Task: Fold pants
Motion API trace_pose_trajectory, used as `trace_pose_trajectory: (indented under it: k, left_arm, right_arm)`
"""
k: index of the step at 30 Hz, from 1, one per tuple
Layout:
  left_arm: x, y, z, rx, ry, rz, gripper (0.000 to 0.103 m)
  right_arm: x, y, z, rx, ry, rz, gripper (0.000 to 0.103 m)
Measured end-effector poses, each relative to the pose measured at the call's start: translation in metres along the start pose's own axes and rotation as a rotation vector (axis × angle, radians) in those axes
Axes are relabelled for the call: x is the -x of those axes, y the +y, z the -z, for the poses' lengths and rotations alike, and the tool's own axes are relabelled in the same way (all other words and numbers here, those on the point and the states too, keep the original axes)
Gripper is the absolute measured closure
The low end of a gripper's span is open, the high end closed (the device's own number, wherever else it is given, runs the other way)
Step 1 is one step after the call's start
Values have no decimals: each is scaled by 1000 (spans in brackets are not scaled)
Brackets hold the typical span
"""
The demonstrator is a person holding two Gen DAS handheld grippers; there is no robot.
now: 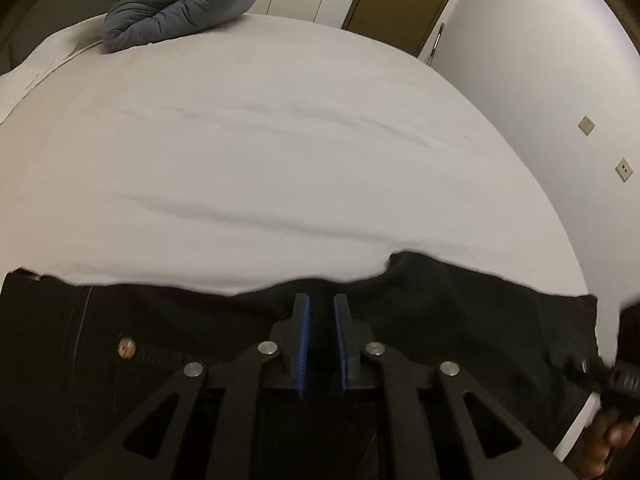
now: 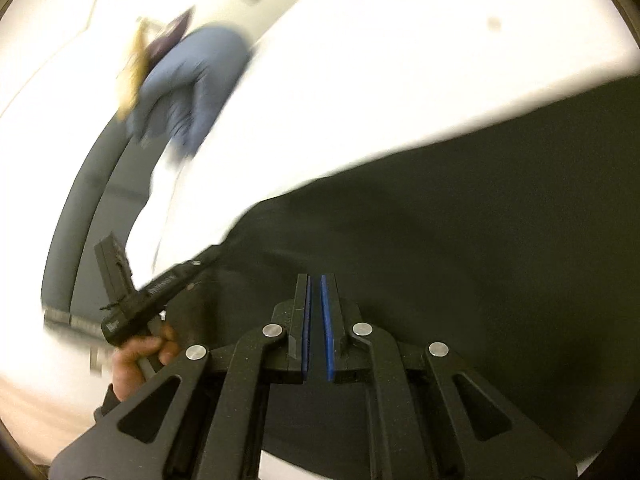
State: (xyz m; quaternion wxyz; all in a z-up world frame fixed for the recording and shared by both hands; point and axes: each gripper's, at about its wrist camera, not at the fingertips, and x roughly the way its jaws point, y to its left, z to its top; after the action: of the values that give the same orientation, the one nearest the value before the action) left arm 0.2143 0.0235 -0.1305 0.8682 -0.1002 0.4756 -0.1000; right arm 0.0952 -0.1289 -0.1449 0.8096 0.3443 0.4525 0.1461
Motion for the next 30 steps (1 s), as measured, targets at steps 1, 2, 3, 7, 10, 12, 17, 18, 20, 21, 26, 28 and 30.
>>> trace_pose_trajectory:
  k: [1,2,3,7,10,12,17,18,20,21,26,28,30]
  left_arm:
    - [0,1,3,-6,5,-16,88]
    - [2,1,7,-12,8,-34,88]
    - [6,0,12,-7,1,-35,87]
    - [14,-5,31,-6,-16,-53,74]
    - [21,4,43,34,-33,-45,74]
    - [20,12,47,59,-30,-39,74]
    - [21,15,52,82,-39,-19,74]
    - [20,16,52,86,-42,-18,74]
    - [18,18,54,89,-45,-13,74]
    - [17,19,55,93,-47,-9,74]
    - [24,31,66,90,-50,-9,77]
    - [25,31,68,84,-52,-13,77]
    - [25,23,65,79,-55,-26,77]
  right_arm:
    - [-19,11,-8,11,23,-26,96]
    - [-38,18,-15,6,45,-36,95]
    - [-52,24,-19,4,64,-33,93]
    - [-111,50,-35,89,154,-50,45]
    - [-140,41,-49,76,173,-43,47]
    - [-125,36,-63,48,78,49,45]
    - [-111,53,-69,0,49,-43,43]
    - [-124,70,-58,58,112,-62,43]
    - [-149,89,-42,104,200,-95,43]
    - [-167,93,-34,117,246,-84,44]
    - [-185,41,-62,-77,172,-46,91]
    - [-161,15,-78,-159,66,31,91]
    - [-127,9,-83,-132,0,123,83]
